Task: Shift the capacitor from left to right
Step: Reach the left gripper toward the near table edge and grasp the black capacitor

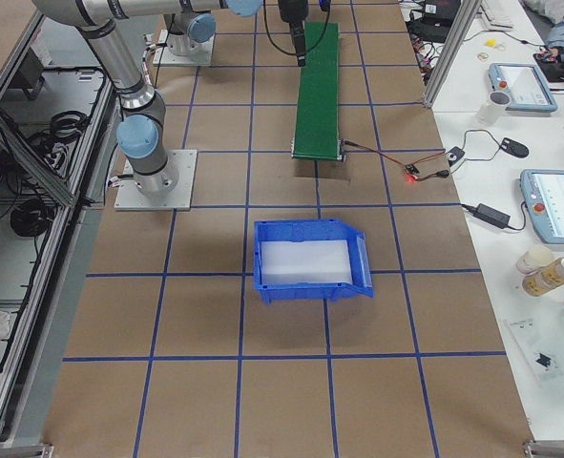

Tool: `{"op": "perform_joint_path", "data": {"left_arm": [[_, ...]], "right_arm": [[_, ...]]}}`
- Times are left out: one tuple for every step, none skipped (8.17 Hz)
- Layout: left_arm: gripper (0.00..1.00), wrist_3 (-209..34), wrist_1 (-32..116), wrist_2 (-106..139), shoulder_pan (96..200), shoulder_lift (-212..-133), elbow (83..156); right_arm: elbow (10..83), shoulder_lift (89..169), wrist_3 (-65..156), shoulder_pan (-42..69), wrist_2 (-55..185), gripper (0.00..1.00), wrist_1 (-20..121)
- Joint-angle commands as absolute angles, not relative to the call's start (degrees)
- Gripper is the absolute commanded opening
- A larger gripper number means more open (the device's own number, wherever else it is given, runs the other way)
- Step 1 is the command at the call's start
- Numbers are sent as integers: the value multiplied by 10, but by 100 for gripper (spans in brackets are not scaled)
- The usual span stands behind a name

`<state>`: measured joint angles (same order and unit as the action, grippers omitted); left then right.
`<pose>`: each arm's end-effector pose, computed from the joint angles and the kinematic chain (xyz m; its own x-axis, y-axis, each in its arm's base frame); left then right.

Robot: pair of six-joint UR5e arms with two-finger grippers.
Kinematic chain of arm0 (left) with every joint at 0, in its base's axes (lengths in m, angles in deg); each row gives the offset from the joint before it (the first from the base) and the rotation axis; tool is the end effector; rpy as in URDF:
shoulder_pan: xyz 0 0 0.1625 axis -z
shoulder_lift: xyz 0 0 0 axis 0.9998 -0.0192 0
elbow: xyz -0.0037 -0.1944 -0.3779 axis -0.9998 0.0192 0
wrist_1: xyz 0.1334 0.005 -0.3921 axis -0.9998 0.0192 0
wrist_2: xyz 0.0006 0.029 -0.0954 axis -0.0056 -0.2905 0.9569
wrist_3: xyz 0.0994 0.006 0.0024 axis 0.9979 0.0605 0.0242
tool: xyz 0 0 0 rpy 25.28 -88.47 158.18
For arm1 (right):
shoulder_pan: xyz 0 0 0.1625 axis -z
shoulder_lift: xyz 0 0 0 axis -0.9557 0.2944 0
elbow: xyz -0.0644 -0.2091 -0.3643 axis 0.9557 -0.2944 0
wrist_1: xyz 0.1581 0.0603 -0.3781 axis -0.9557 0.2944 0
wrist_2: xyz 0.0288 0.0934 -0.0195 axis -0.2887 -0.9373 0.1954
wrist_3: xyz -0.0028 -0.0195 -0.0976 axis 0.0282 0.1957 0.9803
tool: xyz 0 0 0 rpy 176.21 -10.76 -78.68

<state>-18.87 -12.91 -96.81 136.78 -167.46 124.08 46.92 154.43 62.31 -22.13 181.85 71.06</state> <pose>0.2982 -0.5234 0.3525 -0.9719 0.1916 -0.1366 0.2007 0.9780 -0.0568 0.1674 -0.4541 0.5191 -0.9948 -0.0802 0.0626 -0.0898 0.9812 -0.1706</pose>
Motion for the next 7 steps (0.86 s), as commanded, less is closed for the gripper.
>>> {"op": "perform_joint_path", "data": {"left_arm": [[100,-71,-186,-924,1297,-1766,1239],[100,-62,-187,-923,1285,-1788,1239],[100,-69,-187,-922,1284,-1799,1241],[100,-96,-187,-922,1284,-1804,1245],[100,-118,-187,-923,1284,-1810,1245],[100,-145,-187,-925,1284,-1818,1245],[95,-164,-187,-928,1284,-1827,1245]], "right_arm": [[469,1545,623,-221,1819,100,710],[469,1545,623,-221,1818,100,710],[469,1545,623,-220,1819,100,711],[469,1545,623,-221,1818,100,711],[469,1545,623,-220,1818,100,711],[469,1545,623,-220,1818,100,712],[469,1545,623,-221,1818,100,712]]}}
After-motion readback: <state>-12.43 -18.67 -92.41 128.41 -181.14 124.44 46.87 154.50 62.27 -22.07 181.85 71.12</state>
